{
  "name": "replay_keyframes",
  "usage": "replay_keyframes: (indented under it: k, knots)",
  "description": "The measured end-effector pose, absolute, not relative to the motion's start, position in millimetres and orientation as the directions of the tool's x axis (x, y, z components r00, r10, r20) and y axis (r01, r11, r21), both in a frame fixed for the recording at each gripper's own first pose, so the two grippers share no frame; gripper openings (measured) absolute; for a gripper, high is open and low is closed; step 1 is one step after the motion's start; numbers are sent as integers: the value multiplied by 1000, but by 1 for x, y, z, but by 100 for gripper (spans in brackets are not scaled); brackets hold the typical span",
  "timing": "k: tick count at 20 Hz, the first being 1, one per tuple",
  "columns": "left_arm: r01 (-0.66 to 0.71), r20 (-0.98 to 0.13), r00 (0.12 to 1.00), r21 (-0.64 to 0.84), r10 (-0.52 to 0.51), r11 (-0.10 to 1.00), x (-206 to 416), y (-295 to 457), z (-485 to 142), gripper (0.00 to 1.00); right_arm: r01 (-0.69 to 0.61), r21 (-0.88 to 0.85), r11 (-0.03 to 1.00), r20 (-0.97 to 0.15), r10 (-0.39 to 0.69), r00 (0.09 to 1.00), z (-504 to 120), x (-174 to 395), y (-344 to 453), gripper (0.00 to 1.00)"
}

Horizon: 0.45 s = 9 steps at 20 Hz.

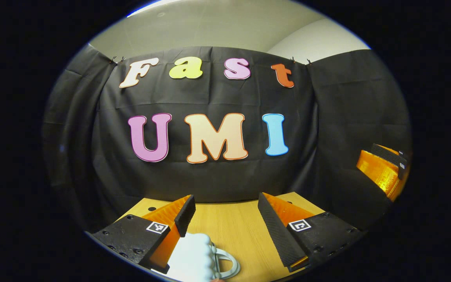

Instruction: First open the suitcase, pack the skin care products into it, and then close the suitcase.

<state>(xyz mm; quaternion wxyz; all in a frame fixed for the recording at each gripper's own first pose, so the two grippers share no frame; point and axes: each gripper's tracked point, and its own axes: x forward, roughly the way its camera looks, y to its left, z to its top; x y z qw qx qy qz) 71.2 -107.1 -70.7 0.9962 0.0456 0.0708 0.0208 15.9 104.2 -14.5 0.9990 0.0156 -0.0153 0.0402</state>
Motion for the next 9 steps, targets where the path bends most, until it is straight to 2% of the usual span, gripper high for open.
replay_keyframes:
  k: [5, 8, 9]
  knots:
    - [-38, -112, 993, 63, 45, 997, 85, -107, -56, 95, -37, -7, 999, 43, 37, 998, -8, 18, 91, 100]
    - [-18, -85, 996, 97, 26, 995, 96, -112, -41, 95, -1, -22, 1000, 63, 2, 998, 1, 14, 80, 100]
    - [-6, -75, 997, 103, 14, 995, 97, -118, -39, 99, 6, -21, 1000, 64, -5, 998, 2, 11, 78, 99]
